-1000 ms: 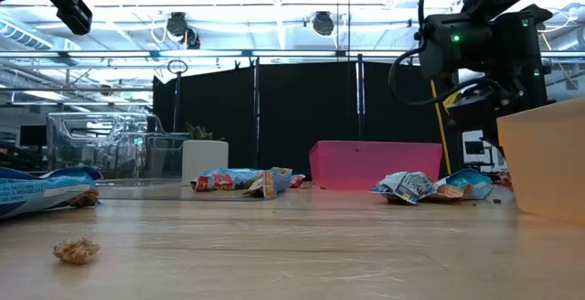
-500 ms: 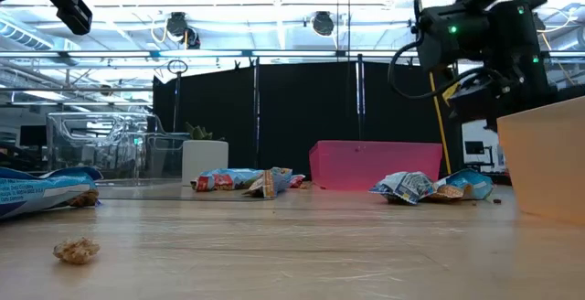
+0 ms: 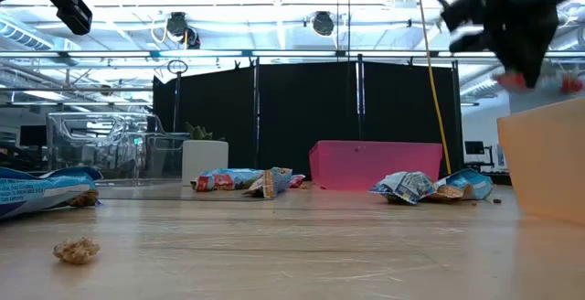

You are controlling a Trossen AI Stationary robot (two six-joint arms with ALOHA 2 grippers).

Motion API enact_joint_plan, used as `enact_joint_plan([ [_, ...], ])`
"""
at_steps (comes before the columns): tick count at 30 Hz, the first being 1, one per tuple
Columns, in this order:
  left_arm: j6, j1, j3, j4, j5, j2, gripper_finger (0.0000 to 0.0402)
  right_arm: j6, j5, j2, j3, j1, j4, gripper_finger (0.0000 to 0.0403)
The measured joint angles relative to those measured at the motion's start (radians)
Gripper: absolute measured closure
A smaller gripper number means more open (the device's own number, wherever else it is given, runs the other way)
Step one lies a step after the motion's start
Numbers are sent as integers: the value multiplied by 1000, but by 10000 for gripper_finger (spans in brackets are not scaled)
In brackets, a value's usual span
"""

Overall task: Pick and place Granola Bars by type
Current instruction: Put the red granola bar into the red bin

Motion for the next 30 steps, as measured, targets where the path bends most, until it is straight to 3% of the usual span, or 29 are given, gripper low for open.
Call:
enact_joint_plan([
  [3, 0, 0, 0, 0, 0, 0, 217, 47, -1, -1, 106, 0, -93, 402],
  [15, 0, 0, 0, 0, 0, 0, 217, 158, -25, -8, 436, 0, -92, 403],
  [23, 0, 0, 0, 0, 0, 0, 217, 186, -20, -8, 559, 0, -92, 403],
  [30, 0, 0, 0, 0, 0, 0, 217, 45, 24, 18, 565, -98, 26, 403],
])
